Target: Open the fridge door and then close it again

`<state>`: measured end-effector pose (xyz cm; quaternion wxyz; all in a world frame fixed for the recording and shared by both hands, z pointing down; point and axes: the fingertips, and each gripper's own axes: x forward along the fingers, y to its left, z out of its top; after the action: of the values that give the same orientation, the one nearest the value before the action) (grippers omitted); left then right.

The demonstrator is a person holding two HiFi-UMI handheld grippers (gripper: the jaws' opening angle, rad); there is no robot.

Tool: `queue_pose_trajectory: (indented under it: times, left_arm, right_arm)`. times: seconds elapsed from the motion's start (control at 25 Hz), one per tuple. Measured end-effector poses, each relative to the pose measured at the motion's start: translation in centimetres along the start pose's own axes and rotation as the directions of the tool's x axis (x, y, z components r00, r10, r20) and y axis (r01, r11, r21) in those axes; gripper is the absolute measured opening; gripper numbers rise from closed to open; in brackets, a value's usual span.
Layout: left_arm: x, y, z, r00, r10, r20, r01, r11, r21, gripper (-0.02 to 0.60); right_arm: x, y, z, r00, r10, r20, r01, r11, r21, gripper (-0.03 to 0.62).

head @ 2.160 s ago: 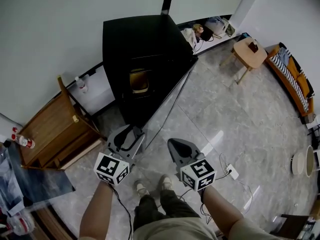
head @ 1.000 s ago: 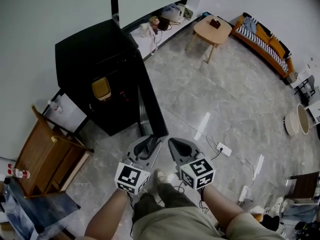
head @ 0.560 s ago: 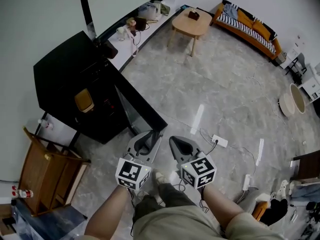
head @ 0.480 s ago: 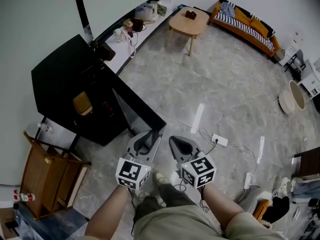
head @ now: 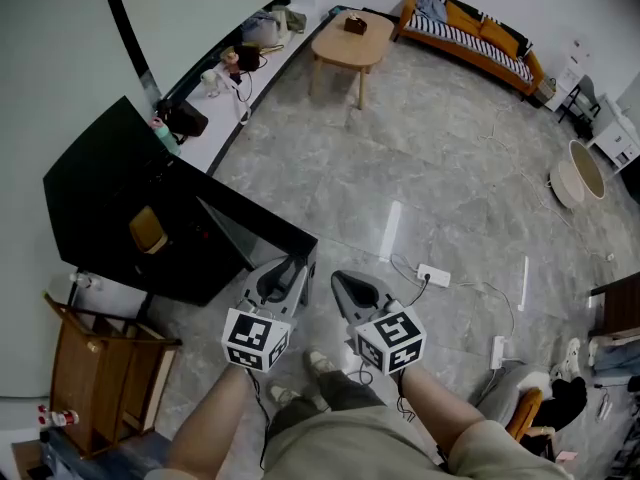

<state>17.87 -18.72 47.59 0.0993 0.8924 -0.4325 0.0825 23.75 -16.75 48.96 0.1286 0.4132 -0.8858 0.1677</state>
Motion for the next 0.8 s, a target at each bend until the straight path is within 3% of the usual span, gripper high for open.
queue_pose_trajectory:
  times: [0.4, 0.8]
  left_arm:
    - [4.4, 0.3, 1.2, 1.0, -0.022, -0.023, 0.022, 0.999, 0.03, 0.084]
    - [8.8, 1.4, 1.7, 0.999, -0.025, -0.027, 0.025, 1.0, 0.004, 0.084]
  right_arm:
    - [1.5, -3.1, 2.3, 1.0, 0.01, 0.016, -0.01, 1.0, -0.002, -0.003]
    - [2.1, -5.1, 2.9, 1.0, 0.002, 0.013, -0.001, 1.0, -0.01, -0.003]
